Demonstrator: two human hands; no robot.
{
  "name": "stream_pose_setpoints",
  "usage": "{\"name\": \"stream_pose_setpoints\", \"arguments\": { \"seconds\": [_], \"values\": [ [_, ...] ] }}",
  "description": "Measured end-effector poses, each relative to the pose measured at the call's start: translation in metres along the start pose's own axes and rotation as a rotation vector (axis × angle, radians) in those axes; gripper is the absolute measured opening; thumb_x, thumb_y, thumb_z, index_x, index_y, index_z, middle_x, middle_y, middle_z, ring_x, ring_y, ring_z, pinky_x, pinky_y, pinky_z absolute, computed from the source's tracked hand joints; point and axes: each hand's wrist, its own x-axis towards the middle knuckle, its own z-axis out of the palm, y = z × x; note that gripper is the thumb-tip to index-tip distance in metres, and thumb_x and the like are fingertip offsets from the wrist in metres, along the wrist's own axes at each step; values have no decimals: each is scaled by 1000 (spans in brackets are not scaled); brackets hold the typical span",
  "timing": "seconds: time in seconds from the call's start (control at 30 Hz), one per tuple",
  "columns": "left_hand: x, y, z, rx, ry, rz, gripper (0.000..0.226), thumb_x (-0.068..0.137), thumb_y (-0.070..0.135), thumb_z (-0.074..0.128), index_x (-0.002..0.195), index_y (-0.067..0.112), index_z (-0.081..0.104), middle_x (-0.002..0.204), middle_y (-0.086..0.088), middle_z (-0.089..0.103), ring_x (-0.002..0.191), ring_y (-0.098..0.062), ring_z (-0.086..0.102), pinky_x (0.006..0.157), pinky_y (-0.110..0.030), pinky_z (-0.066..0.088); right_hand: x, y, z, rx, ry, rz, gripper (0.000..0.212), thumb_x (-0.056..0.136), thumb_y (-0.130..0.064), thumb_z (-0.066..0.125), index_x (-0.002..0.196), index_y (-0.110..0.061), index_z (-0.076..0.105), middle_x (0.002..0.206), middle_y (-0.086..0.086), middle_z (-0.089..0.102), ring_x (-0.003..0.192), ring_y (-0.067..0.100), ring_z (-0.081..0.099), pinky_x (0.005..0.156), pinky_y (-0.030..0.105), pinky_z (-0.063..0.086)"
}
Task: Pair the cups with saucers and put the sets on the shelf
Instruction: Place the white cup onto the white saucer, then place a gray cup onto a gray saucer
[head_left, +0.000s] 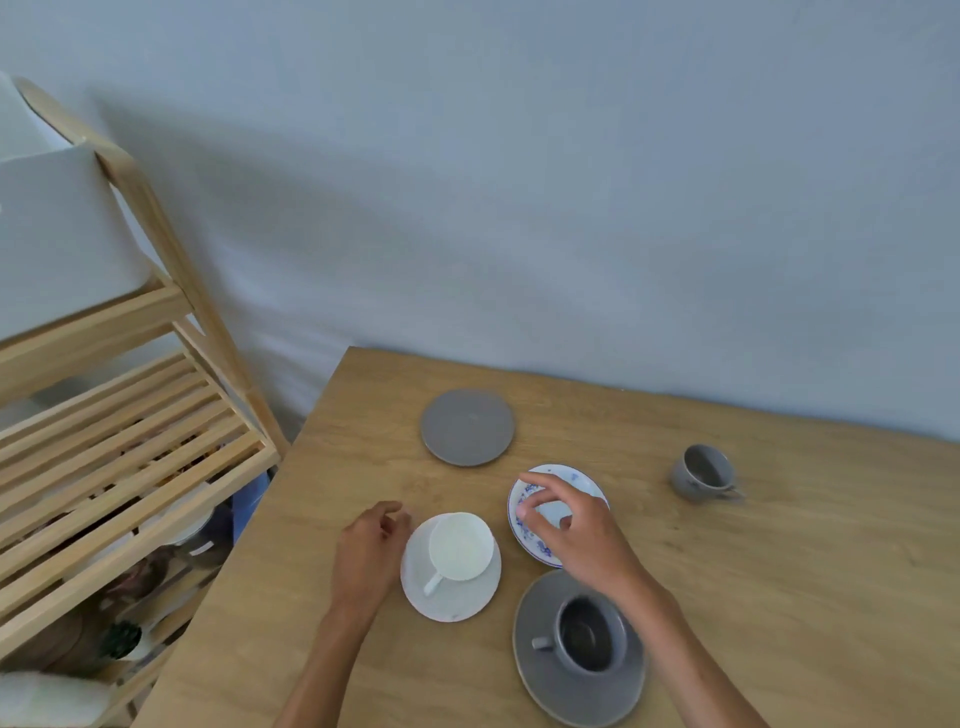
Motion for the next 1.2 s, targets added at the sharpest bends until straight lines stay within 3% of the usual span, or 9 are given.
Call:
{"name": "stream_pose_setpoints", "arguments": {
  "seconds": [0.07, 0.23, 0.4, 0.5, 0.63, 0.77, 0.9, 1.03, 1.2],
  "values": [
    [18, 12, 2, -49, 4, -12, 28, 95, 27, 58, 118, 13, 69, 93, -6, 70, 86, -23, 66, 79, -32, 48, -3, 8, -16, 47, 108, 18, 28, 94, -33, 67, 118, -46, 67, 95, -20, 73, 47, 8, 42, 64, 22, 46],
    [59, 34, 25, -131, -70, 27, 34, 97, 26, 57, 125, 9, 66, 97, -7, 71, 89, -24, 67, 84, -38, 53, -13, 38, -64, 141, 414, 85, 25, 95, -21, 67, 103, -44, 73, 89, -16, 78, 86, -4, 70, 70, 11, 50],
    [94, 36, 58, -99, -107, -10, 36, 92, 29, 65, 121, 6, 68, 103, -15, 75, 88, -35, 72, 86, -49, 57, -24, 73, -107, 128, 683, 206, 20, 97, -20, 64, 109, -33, 74, 83, -6, 77, 77, -4, 70, 63, 5, 46],
    [103, 35, 68, -97, -75, -42, 45, 89, 25, 69, 130, 9, 60, 97, -16, 74, 80, -36, 73, 79, -47, 59, -27, 95, -123, 80, 773, 289, 24, 98, -28, 63, 119, -27, 73, 87, -2, 74, 79, 9, 66, 66, 13, 46],
    [103, 40, 67, -170, -49, -85, 56, 89, 15, 70, 140, 9, 47, 78, -14, 71, 56, -29, 71, 51, -27, 49, -24, 122, -127, 40, 793, 380, 31, 97, -35, 63, 126, -26, 69, 94, 2, 71, 90, 22, 66, 80, 33, 45],
    [108, 40, 68, -194, -85, -61, 53, 91, 11, 68, 141, 9, 49, 85, -16, 70, 53, -23, 68, 44, -14, 49, -19, 137, -125, 21, 762, 404, 32, 97, -35, 62, 128, -28, 69, 93, 0, 71, 84, 16, 66, 75, 33, 46],
    [111, 41, 72, -254, -119, -79, 55, 91, 7, 67, 143, 9, 48, 85, -12, 66, 44, -12, 67, 45, -13, 53, -13, 148, -126, -14, 776, 397, 31, 97, -33, 62, 127, -26, 69, 101, 0, 70, 97, 21, 66, 87, 38, 52],
    [115, 43, 78, -298, -158, -90, 62, 91, 4, 66, 148, 13, 43, 89, -10, 61, 43, -10, 67, 47, -16, 56, -6, 155, -133, -78, 713, 404, 31, 97, -31, 64, 126, -22, 69, 111, 0, 71, 106, 18, 64, 89, 32, 47],
    [118, 47, 87, -322, -192, -85, 64, 91, 3, 67, 149, 13, 42, 83, -3, 56, 42, -6, 66, 48, -17, 57, -5, 159, -138, -40, 668, 368, 22, 97, -30, 66, 114, -20, 76, 84, -9, 77, 87, 6, 71, 73, 18, 47]
  ]
}}
